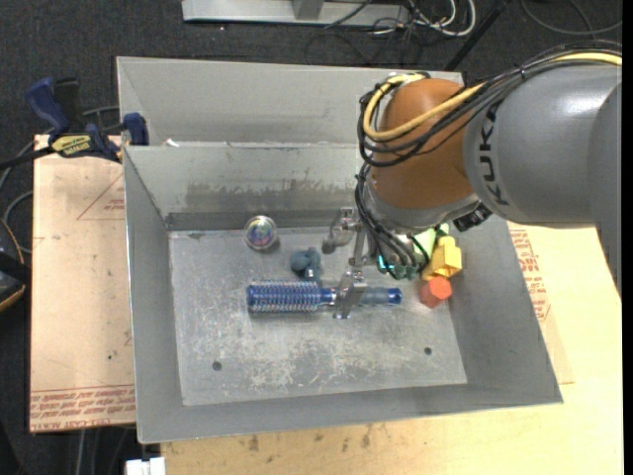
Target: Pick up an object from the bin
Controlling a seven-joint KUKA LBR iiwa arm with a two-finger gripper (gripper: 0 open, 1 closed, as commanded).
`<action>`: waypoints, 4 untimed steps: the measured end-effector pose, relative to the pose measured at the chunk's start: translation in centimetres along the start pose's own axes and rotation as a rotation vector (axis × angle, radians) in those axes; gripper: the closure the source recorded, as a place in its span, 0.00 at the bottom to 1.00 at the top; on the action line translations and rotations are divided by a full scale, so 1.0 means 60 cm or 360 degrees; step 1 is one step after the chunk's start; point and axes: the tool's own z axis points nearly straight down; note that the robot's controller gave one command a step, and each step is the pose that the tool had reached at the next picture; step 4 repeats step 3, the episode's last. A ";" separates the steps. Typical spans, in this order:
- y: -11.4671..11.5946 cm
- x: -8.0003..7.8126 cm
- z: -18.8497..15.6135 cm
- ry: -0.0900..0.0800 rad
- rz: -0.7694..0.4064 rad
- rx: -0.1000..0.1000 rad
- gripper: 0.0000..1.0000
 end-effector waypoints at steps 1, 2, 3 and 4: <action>-0.028 -0.026 0.140 -0.0022 -0.0204 -0.0002 0.00; -0.028 -0.028 0.135 -0.0028 -0.0202 -0.0002 1.00; -0.009 -0.038 -0.146 -0.0026 -0.0228 0.0002 1.00; -0.009 -0.038 -0.146 -0.0026 -0.0228 0.0002 1.00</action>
Offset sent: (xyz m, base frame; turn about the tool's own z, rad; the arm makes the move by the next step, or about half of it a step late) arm 0.0116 -0.0178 -0.0885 -0.1294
